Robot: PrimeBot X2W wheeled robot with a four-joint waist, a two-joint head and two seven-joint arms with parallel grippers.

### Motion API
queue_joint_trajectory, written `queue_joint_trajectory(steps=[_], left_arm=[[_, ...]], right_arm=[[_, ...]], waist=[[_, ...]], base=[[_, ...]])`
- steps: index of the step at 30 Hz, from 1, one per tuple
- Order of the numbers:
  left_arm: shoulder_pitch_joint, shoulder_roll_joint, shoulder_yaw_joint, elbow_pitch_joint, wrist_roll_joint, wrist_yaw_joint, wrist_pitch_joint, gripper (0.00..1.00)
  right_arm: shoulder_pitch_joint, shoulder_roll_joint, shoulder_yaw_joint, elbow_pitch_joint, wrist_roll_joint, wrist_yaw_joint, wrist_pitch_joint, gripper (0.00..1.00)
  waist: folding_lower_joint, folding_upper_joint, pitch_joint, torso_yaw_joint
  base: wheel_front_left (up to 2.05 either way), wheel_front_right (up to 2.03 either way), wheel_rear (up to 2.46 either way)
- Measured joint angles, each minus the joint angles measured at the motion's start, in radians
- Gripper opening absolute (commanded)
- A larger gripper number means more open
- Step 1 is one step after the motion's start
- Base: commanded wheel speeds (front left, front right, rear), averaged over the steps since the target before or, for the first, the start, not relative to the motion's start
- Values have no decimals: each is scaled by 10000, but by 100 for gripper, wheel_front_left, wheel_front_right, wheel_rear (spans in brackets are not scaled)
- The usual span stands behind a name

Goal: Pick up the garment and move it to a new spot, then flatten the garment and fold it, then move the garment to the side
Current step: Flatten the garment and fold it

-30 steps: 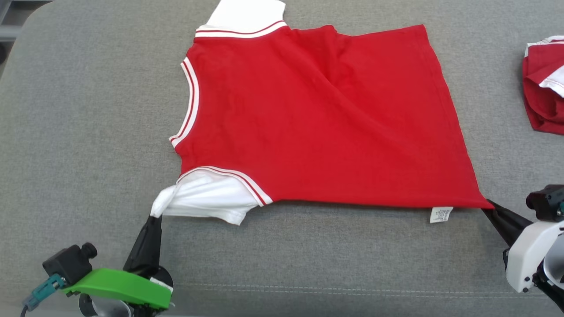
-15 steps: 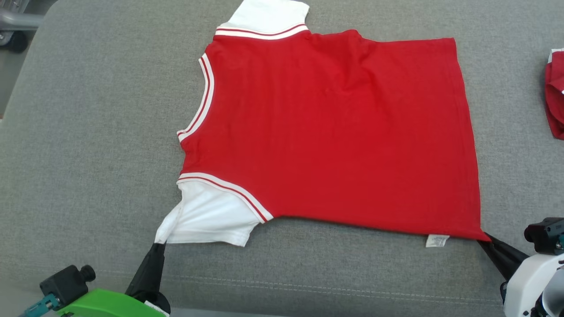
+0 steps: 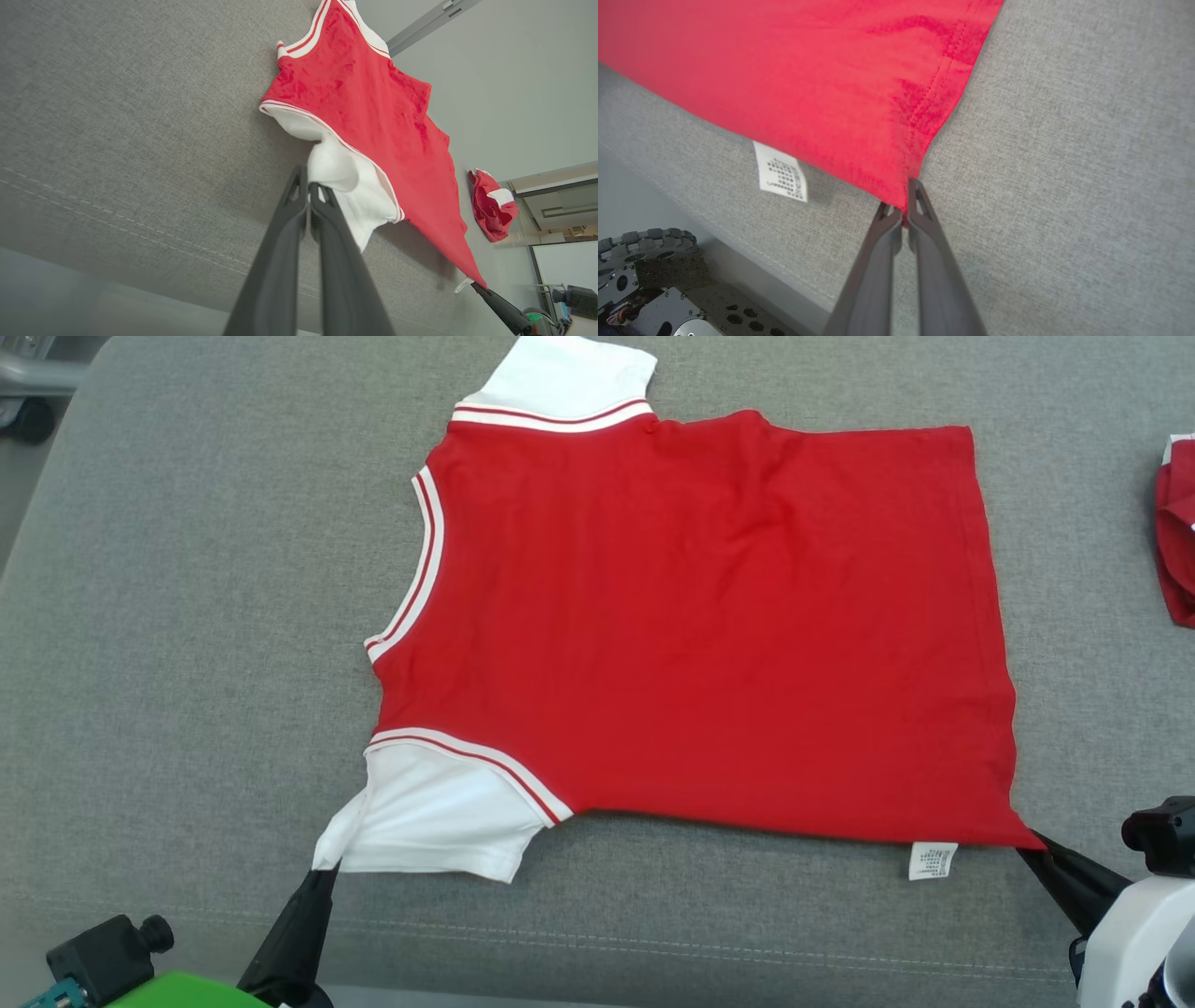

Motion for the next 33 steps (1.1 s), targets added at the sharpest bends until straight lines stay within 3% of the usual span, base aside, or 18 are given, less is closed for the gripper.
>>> queue_joint_trajectory(steps=[5, 13, 25, 33], left_arm=[[-107, 173, -42, -370, -31, 42, 437, 0], [-748, 696, 128, -773, -29, 203, 1095, 0], [-2615, 1465, 437, -986, 58, 391, 2339, 0], [-4393, 1584, 301, -527, 33, 437, 3327, 0]], right_arm=[[-127, -46, 4, -347, 274, 29, 267, 0], [-825, -123, 150, -1112, 510, 405, 957, 0], [-2152, -393, -161, -1233, 1254, 652, 2203, 0], [-3388, -326, -244, -1051, 1695, 840, 2995, 0]], waist=[[0, 0, -11, -170], [0, 0, 127, -594], [0, 0, 878, -1130], [0, 0, 1380, -1286]], base=[[0, 0, 0], [0, 0, 0], [0, 0, 0], [0, 0, 0]])
